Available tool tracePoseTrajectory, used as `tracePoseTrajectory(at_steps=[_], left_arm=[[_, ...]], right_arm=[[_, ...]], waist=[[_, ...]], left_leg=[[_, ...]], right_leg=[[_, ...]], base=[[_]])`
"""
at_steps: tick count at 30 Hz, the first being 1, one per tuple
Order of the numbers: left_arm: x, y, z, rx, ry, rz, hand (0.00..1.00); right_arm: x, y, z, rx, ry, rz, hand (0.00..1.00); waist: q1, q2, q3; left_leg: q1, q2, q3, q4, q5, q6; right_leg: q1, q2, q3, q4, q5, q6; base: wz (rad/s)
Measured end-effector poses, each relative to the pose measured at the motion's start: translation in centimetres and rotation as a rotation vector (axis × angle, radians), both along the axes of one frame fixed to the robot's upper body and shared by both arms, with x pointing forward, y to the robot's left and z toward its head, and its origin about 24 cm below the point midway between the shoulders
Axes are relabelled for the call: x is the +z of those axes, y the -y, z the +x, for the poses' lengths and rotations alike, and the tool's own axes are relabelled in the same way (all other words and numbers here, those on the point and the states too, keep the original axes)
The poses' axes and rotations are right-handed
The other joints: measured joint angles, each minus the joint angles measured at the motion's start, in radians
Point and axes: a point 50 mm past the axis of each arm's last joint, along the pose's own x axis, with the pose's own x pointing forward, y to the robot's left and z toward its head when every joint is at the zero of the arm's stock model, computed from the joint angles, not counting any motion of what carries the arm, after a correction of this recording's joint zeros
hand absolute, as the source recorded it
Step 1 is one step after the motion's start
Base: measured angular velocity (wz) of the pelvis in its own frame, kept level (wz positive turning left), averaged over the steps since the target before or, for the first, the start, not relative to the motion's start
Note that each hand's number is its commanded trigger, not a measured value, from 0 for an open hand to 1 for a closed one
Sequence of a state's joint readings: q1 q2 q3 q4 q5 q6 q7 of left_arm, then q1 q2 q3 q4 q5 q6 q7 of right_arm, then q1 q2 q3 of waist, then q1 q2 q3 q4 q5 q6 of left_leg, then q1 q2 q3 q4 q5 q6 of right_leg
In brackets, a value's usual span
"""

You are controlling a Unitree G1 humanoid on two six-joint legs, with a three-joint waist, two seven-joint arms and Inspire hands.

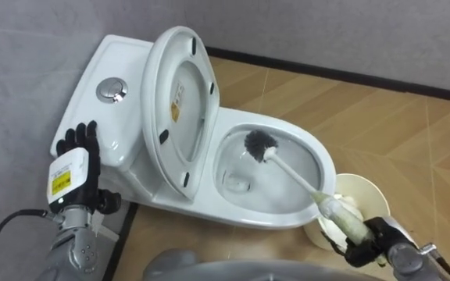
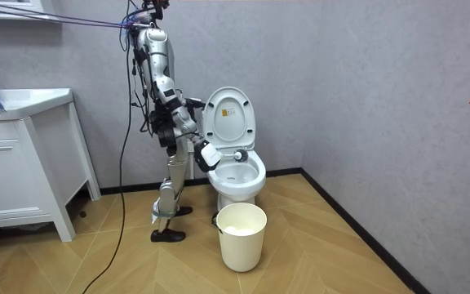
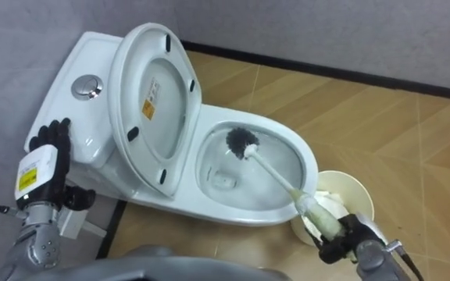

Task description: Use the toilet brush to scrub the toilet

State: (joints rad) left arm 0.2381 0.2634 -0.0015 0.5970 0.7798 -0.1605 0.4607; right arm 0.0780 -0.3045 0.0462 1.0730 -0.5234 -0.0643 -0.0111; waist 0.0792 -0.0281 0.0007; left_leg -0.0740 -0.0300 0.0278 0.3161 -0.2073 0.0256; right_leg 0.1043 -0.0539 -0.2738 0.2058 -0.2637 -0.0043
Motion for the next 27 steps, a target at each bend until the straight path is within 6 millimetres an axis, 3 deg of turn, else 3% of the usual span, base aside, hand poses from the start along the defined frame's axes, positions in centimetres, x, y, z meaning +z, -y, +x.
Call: tracePoseTrajectory(at_steps=[6,11,12,13,17,20,26,27], left_arm=[[0.1,-0.6,0.6,0.022,0.009,0.007,0.0],[0.8,-1.3,3.5,0.013,0.037,0.033,0.0],[1.2,-1.5,4.2,-0.002,0.047,0.052,0.0],[1.6,-1.5,4.8,-0.022,0.061,0.068,0.0],[2.4,-1.0,6.5,-0.066,0.109,0.087,0.0],[3.4,-0.4,8.2,-0.098,0.162,0.097,0.0],[5.6,0.8,11.6,-0.166,0.279,0.111,0.0],[6.0,0.9,12.1,-0.181,0.301,0.119,0.0]], right_arm=[[0.4,0.0,0.8,0.187,-0.026,-0.09,1.0],[1.2,0.2,3.0,0.293,0.006,-0.152,1.0],[1.4,0.3,3.5,0.319,0.009,-0.169,1.0],[1.6,0.4,3.8,0.354,0.005,-0.191,1.0],[2.0,0.6,5.6,0.419,0.007,-0.263,1.0],[2.9,1.0,7.6,0.475,0.041,-0.34,1.0],[6.1,2.7,12.0,0.544,0.118,-0.482,1.0],[6.8,3.1,12.7,0.55,0.133,-0.51,1.0]], waist=[[0.002,-0.003,0.0005],[0.013,-0.008,0.0059],[0.011,0.001,0.0076],[0.009,-0.004,0.0149],[0.018,0.007,0.0236],[0.028,0.031,0.0311],[0.045,0.037,0.0428],[0.056,0.037,0.0484]], left_leg=[[-0.003,0.0,0.006,-0.001,0.0,0.0],[-0.068,0.004,0.0,0.033,0.0,0.001],[-0.092,0.006,-0.004,0.053,0.0,0.001],[-0.111,0.007,-0.006,0.067,-0.001,0.003],[-0.213,0.017,-0.006,0.124,-0.005,0.009],[-0.303,0.018,-0.02,0.164,-0.002,0.013],[-0.457,0.003,-0.033,0.186,0.053,0.022],[-0.488,0.002,-0.033,0.199,0.054,0.022]], right_leg=[[-0.009,0.0,0.024,0.011,0.0,0.0],[-0.075,0.0,0.023,0.049,-0.003,-0.005],[-0.092,0.001,0.019,0.054,-0.004,-0.005],[-0.11,0.001,0.012,0.07,-0.006,-0.006],[-0.217,-0.004,0.005,0.146,-0.018,-0.011],[-0.3,-0.01,-0.007,0.203,-0.023,-0.015],[-0.484,-0.052,-0.029,0.313,-0.031,-0.024],[-0.516,-0.054,-0.03,0.34,-0.037,-0.027]], base=[[-0.02],[0.01],[0.09],[0.08],[0.04],[0.07],[0.13],[0.0]])
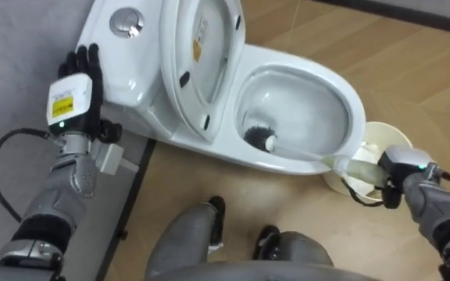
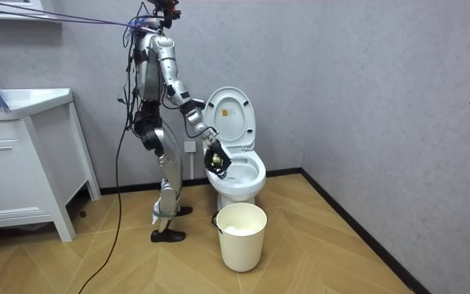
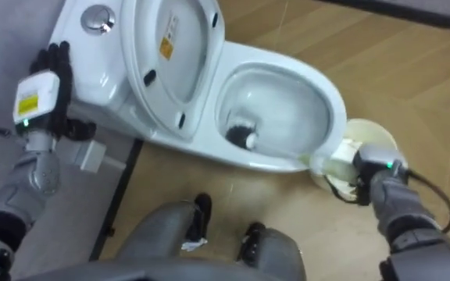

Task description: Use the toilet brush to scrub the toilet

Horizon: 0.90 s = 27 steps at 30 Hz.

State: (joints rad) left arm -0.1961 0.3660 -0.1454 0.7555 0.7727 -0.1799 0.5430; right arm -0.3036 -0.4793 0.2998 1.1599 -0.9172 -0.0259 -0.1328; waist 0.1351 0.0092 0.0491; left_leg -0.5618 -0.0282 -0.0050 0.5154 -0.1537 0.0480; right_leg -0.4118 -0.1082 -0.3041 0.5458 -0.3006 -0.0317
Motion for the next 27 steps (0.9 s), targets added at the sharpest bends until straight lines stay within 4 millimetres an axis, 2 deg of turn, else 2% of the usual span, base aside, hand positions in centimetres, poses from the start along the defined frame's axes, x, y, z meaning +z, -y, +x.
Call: tracePoseTrajectory(at_steps=[1,4,7,8,13,14,15,21,27], left_arm=[[0.6,0.3,0.6,-0.019,0.026,0.006,0.0],[1.9,0.8,1.7,-0.045,0.095,0.009,0.0],[3.3,1.3,2.8,-0.069,0.162,0.025,0.0],[3.5,1.2,2.9,-0.072,0.172,0.03,0.0],[5.5,1.5,3.9,-0.109,0.251,0.072,0.0],[5.7,1.5,4.1,-0.112,0.26,0.076,0.0],[6.1,1.7,4.3,-0.123,0.275,0.072,0.0],[7.5,2.5,4.7,-0.126,0.366,0.035,0.0],[8.2,2.1,4.9,-0.093,0.407,0.051,0.0]], right_arm=[[0.5,0.6,0.3,0.0,0.008,-0.025,1.0],[2.3,1.7,1.7,0.018,0.052,-0.081,1.0],[4.0,2.1,3.3,0.04,0.104,-0.141,1.0],[4.3,2.0,3.7,0.045,0.116,-0.148,1.0],[6.9,1.5,6.6,0.084,0.23,-0.176,1.0],[7.2,1.4,6.8,0.087,0.243,-0.178,1.0],[7.7,1.4,7.2,0.089,0.266,-0.18,1.0],[9.0,1.9,8.0,-0.021,0.341,-0.116,1.0],[8.9,2.0,7.9,-0.15,0.389,0.019,1.0]], waist=[[0.011,-0.004,0.0037],[0.026,-0.005,0.006],[0.039,-0.011,0.0141],[0.039,-0.012,0.0145],[0.044,-0.003,0.0208],[0.046,0.001,0.023],[0.05,0.011,0.0285],[0.071,0.016,0.0293],[0.066,0.014,0.0309]], left_leg=[[-0.026,-0.001,0.0,0.009,0.0,0.0],[-0.103,-0.004,-0.003,0.045,0.006,0.001],[-0.173,-0.006,-0.006,0.077,0.017,-0.002],[-0.186,-0.006,-0.007,0.081,0.017,-0.002],[-0.28,-0.011,-0.021,0.113,0.03,-0.005],[-0.289,-0.012,-0.023,0.118,0.032,-0.005],[-0.304,-0.013,-0.025,0.126,0.034,-0.005],[-0.384,-0.021,-0.02,0.141,0.045,-0.003],[-0.431,-0.019,-0.003,0.158,0.049,-0.007]], right_leg=[[-0.032,-0.011,0.0,0.025,-0.006,-0.002],[-0.115,-0.022,0.001,0.082,-0.014,-0.009],[-0.189,-0.033,0.0,0.129,-0.02,-0.018],[-0.202,-0.033,-0.001,0.138,-0.022,-0.02],[-0.296,-0.048,-0.014,0.189,-0.029,-0.03],[-0.305,-0.049,-0.016,0.191,-0.028,-0.031],[-0.316,-0.051,-0.021,0.198,-0.027,-0.032],[-0.412,-0.065,-0.009,0.245,-0.029,-0.036],[-0.471,-0.072,0.005,0.289,-0.037,-0.048]], base=[[0.04],[0.03],[0.06],[0.0],[0.07],[0.08],[0.08],[0.02],[0.0]])
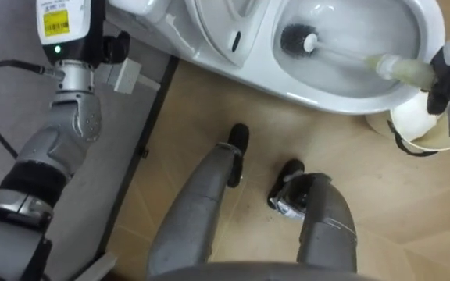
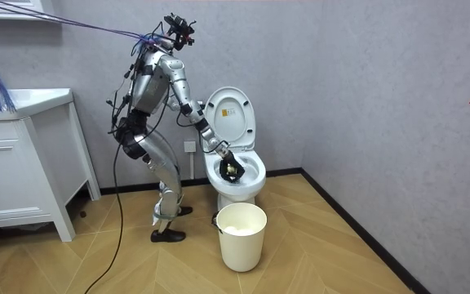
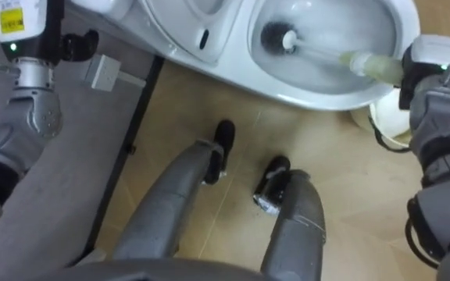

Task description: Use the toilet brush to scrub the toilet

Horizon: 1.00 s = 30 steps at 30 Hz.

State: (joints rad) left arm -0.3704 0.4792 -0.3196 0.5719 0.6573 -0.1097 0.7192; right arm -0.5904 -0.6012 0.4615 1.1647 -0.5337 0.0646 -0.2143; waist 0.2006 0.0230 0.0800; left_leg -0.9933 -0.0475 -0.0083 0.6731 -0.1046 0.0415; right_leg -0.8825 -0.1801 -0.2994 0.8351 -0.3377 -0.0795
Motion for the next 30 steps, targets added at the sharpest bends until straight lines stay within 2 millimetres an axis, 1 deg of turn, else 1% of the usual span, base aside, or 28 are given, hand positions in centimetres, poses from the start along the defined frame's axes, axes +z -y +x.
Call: tracePoseTrajectory(at_steps=[4,8,16,19,21,23,26,28,30], left_arm=[[0.5,-0.3,0.2,0.026,0.04,0.009,0.0],[0.6,-0.2,0.2,0.037,0.056,0.0,0.0],[0.5,-0.1,0.3,0.058,0.049,0.02,0.0],[0.5,-0.1,0.2,0.074,0.056,0.034,0.0],[0.5,-0.1,0.2,0.084,0.058,0.047,0.0],[0.4,-0.1,0.2,0.087,0.054,0.051,0.0],[0.4,-0.1,0.2,0.091,0.05,0.058,0.0],[0.4,0.0,0.3,0.082,0.035,0.059,0.0],[0.3,0.1,0.4,0.071,0.02,0.061,0.0]], right_arm=[[0.4,-0.2,0.5,-0.04,0.051,0.081,1.0],[0.6,-0.2,0.6,-0.094,0.099,0.176,1.0],[-0.5,0.3,-0.2,-0.275,0.151,0.444,1.0],[-0.9,-0.1,-0.2,-0.289,0.138,0.473,1.0],[-1.0,-0.3,-0.2,-0.279,0.125,0.461,1.0],[-0.9,-0.3,-0.2,-0.248,0.103,0.407,1.0],[-0.6,-0.5,0.2,-0.161,0.057,0.273,1.0],[-0.2,-0.8,0.5,-0.067,0.013,0.139,1.0],[0.0,-0.5,0.5,-0.024,-0.021,0.049,1.0]], waist=[[-0.004,-0.001,0.0007],[-0.009,-0.001,0.001],[-0.015,0.002,0.0008],[-0.024,0.004,0.0008],[-0.027,0.004,0.0009],[-0.028,0.007,0.0005],[-0.026,0.009,-0.0005],[-0.01,0.014,-0.0016],[0.002,0.019,-0.0013]], left_leg=[[-0.03,0.004,0.007,0.015,0.002,-0.002],[-0.033,0.001,0.008,0.013,0.006,0.0],[-0.036,0.001,0.005,0.015,0.008,0.001],[-0.036,-0.002,0.004,0.016,0.008,0.001],[-0.035,-0.003,0.005,0.016,0.009,0.001],[-0.035,-0.002,0.006,0.019,0.008,0.002],[-0.033,-0.002,0.005,0.02,0.008,0.002],[-0.03,0.0,0.005,0.021,0.008,0.002],[-0.025,0.001,0.008,0.021,0.007,0.003]], right_leg=[[-0.039,-0.002,0.009,0.024,-0.001,-0.006],[-0.045,-0.004,0.011,0.026,-0.001,-0.005],[-0.046,-0.005,0.01,0.03,-0.001,-0.005],[-0.045,-0.01,0.005,0.032,-0.001,-0.005],[-0.043,-0.01,0.003,0.032,-0.001,-0.005],[-0.042,-0.01,0.003,0.033,-0.001,-0.005],[-0.04,-0.012,0.001,0.032,-0.001,-0.005],[-0.038,-0.007,0.003,0.026,0.0,-0.005],[-0.037,-0.006,0.01,0.026,0.0,-0.004]], base=[[-0.04],[-0.01],[0.0],[0.03],[0.02],[0.0],[0.0],[-0.04],[-0.07]])
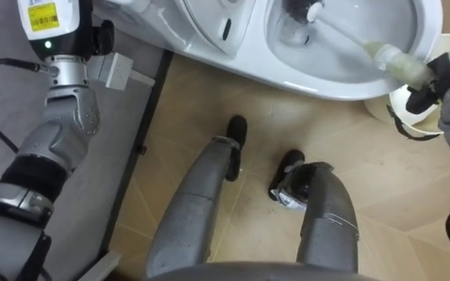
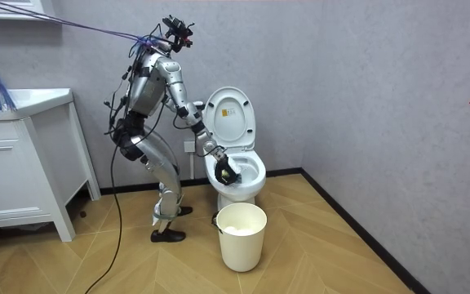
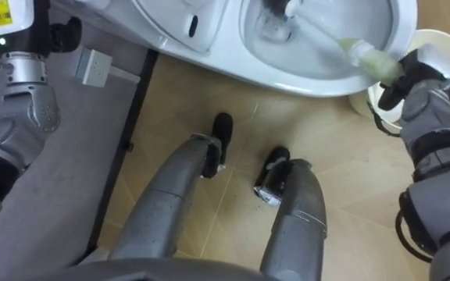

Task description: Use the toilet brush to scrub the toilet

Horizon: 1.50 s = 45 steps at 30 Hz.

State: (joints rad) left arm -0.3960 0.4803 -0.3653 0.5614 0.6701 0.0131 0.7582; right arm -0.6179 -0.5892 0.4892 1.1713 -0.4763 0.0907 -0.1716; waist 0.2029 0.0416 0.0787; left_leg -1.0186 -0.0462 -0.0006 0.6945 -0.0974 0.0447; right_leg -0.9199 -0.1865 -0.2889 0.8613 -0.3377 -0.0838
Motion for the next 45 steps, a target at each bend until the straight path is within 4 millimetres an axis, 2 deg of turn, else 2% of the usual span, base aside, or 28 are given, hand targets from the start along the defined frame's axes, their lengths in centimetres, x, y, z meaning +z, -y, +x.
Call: tracePoseTrajectory(at_steps=[4,9,12,20,23,26,28,29,31,34,45], left_arm=[[-0.1,0.2,0.0,-0.023,-0.015,-0.011,0.0],[-0.2,0.3,0.0,-0.043,-0.029,-0.015,0.0],[-0.4,0.4,-0.1,-0.06,-0.042,-0.018,0.0],[-1.1,0.4,-0.8,-0.066,-0.064,-0.077,0.0],[-1.1,0.5,-0.8,-0.068,-0.062,-0.082,0.0],[-1.0,0.5,-0.8,-0.067,-0.059,-0.083,0.0],[-1.1,0.4,-0.9,-0.057,-0.055,-0.081,0.0],[-1.2,0.3,-1.0,-0.052,-0.055,-0.08,0.0],[-1.2,0.2,-1.0,-0.04,-0.051,-0.079,0.0],[-1.2,0.0,-1.0,-0.021,-0.05,-0.077,0.0],[-1.1,0.0,-1.1,-0.006,-0.015,-0.083,0.0]], right_arm=[[0.7,0.5,0.0,0.089,-0.073,-0.201,1.0],[1.4,0.1,0.5,0.179,-0.092,-0.32,1.0],[1.0,0.1,-0.1,0.217,-0.113,-0.377,1.0],[0.2,-0.2,-0.9,0.234,-0.127,-0.373,1.0],[-0.3,0.0,-1.1,0.168,-0.12,-0.267,1.0],[-1.4,0.1,-1.7,0.048,-0.117,-0.072,1.0],[-2.5,0.1,-2.2,-0.07,-0.1,0.124,1.0],[-2.7,0.0,-2.3,-0.096,-0.089,0.172,1.0],[-3.2,-0.4,-2.4,-0.202,-0.04,0.376,1.0],[-3.7,-1.3,-2.2,-0.28,0.017,0.552,1.0],[-4.8,-2.8,-2.2,-0.47,0.132,0.928,1.0]], waist=[[0.025,0.026,-0.0001],[0.038,0.028,-0.0015],[0.046,0.029,-0.0018],[0.052,0.03,-0.0026],[0.049,0.03,-0.0032],[0.044,0.029,-0.0034],[0.024,0.028,-0.0028],[0.019,0.027,-0.0027],[0.011,0.026,-0.0024],[-0.008,0.026,-0.0026],[-0.053,0.025,-0.0031]], left_leg=[[0.0,0.007,-0.001,-0.001,-0.001,0.0],[0.002,0.016,-0.004,-0.004,-0.004,-0.005],[0.016,0.019,-0.007,-0.007,-0.009,-0.008],[0.039,0.034,-0.003,-0.009,-0.024,-0.01],[0.046,0.033,-0.004,-0.015,-0.025,-0.01],[0.05,0.029,-0.003,-0.022,-0.023,-0.01],[0.053,0.019,0.003,-0.024,-0.019,-0.005],[0.052,0.018,0.007,-0.023,-0.018,-0.004],[0.048,0.016,0.016,-0.018,-0.017,-0.001],[0.043,0.012,0.028,-0.017,-0.011,0.007],[0.03,0.012,0.056,-0.015,0.004,0.026]], right_leg=[[0.005,0.01,-0.001,-0.014,0.005,0.002],[0.015,0.021,-0.01,-0.033,0.007,-0.003],[0.037,0.028,-0.016,-0.048,0.008,-0.003],[0.069,0.046,-0.014,-0.078,0.008,-0.001],[0.077,0.047,-0.015,-0.082,0.01,-0.001],[0.078,0.042,-0.015,-0.079,0.009,0.0],[0.075,0.028,-0.012,-0.063,0.003,0.006],[0.072,0.026,-0.009,-0.059,0.001,0.007],[0.061,0.02,0.001,-0.046,0.001,0.008],[0.045,0.011,0.012,-0.028,0.002,0.01],[0.011,0.001,0.039,-0.004,0.02,0.019]], base=[[-0.06],[0.0],[0.0],[-0.04],[0.03],[0.04],[0.13],[0.05],[-0.06],[-0.04],[-0.05]])
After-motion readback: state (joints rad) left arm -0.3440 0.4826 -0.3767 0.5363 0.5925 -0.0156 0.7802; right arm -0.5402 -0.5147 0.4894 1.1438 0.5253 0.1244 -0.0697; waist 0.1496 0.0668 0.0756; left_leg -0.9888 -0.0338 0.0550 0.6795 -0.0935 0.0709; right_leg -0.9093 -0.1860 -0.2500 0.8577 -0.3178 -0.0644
